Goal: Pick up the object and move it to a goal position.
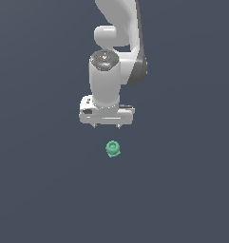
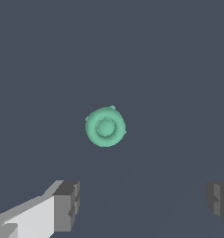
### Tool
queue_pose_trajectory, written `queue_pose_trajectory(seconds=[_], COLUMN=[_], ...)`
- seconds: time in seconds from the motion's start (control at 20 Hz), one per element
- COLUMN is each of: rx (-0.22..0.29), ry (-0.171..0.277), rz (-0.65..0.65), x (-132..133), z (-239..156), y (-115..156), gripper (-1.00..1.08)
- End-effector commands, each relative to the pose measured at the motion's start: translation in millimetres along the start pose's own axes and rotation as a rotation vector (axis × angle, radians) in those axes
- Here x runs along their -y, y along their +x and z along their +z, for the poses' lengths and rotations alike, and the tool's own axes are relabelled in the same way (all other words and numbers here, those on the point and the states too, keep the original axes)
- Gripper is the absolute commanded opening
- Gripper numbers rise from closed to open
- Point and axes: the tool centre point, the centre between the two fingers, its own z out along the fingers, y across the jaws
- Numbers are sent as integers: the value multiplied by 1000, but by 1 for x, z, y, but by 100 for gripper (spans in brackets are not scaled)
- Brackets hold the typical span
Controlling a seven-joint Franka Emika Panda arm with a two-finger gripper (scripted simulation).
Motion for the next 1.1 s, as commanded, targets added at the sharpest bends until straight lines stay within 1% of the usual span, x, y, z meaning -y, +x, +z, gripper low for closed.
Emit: queue_pose_trajectory(seconds=[0.0,0.4,0.85,1.05], rx=[0,-6,-20,-26], ry=[0,2,13,19], rz=[-9,-106,-305,-371], x=[0,6,19,24], z=[2,22,64,78], y=[1,9,24,28], gripper=[100,100,100,100])
